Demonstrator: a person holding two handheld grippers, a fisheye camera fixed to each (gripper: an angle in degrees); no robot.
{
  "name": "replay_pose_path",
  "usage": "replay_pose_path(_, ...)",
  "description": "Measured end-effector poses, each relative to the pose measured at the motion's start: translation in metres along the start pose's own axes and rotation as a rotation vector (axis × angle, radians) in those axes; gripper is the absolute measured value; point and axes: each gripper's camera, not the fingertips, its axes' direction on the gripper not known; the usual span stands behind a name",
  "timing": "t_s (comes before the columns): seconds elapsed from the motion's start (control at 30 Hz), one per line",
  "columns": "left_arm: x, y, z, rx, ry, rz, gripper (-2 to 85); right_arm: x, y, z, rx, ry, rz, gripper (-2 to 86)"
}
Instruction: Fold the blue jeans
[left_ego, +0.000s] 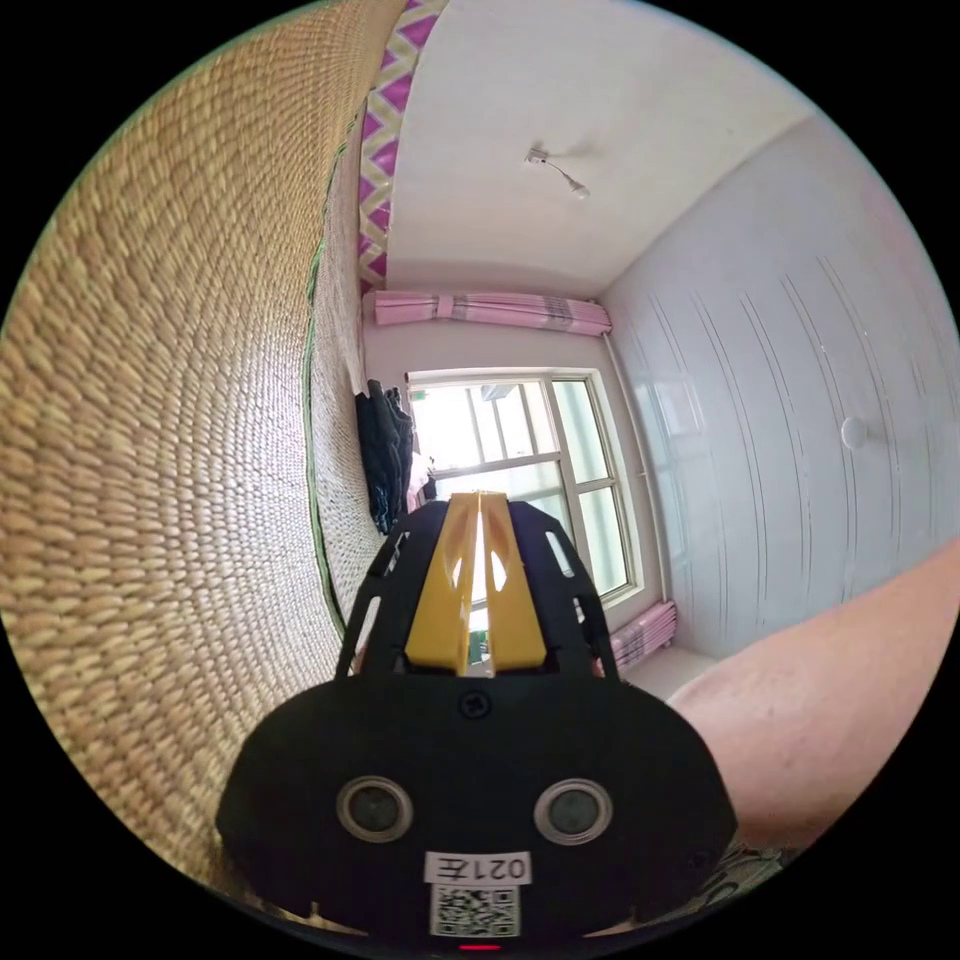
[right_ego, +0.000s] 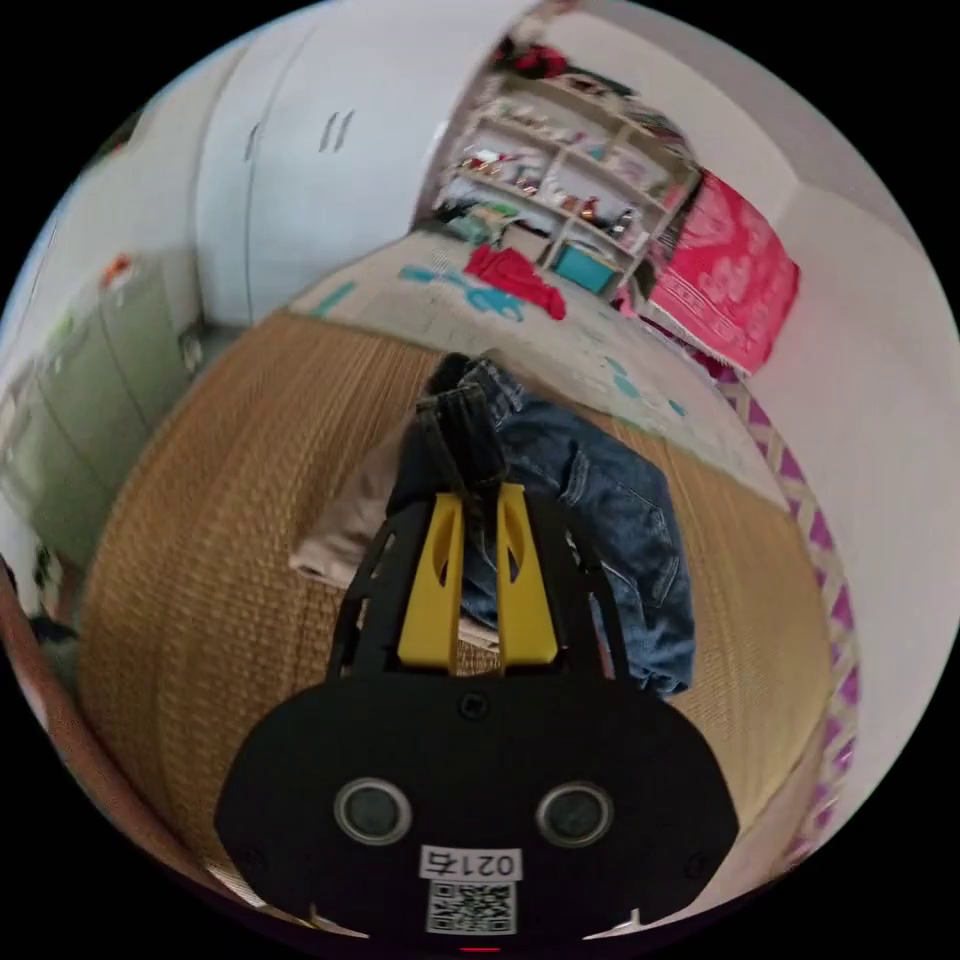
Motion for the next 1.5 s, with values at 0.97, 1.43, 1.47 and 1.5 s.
replay_pose_path(0.97,0.219,0.157,-0.067,0.352,-0.658,0.306,-0.5,-0.268,0.406,-0.209,-0.242,0.411,0.366,5.2)
replay_pose_path(1.43,0.201,0.165,0.021,0.265,-0.695,0.251,7.7,-0.426,0.390,-0.020,-0.275,0.307,0.326,13.5)
replay_pose_path(1.47,0.203,0.167,0.021,0.280,-0.701,0.255,7.6,-0.432,0.390,-0.005,-0.282,0.303,0.316,13.4)
replay_pose_path(1.5,0.208,0.172,0.021,0.303,-0.707,0.256,7.2,-0.444,0.390,0.024,-0.295,0.318,0.307,13.1)
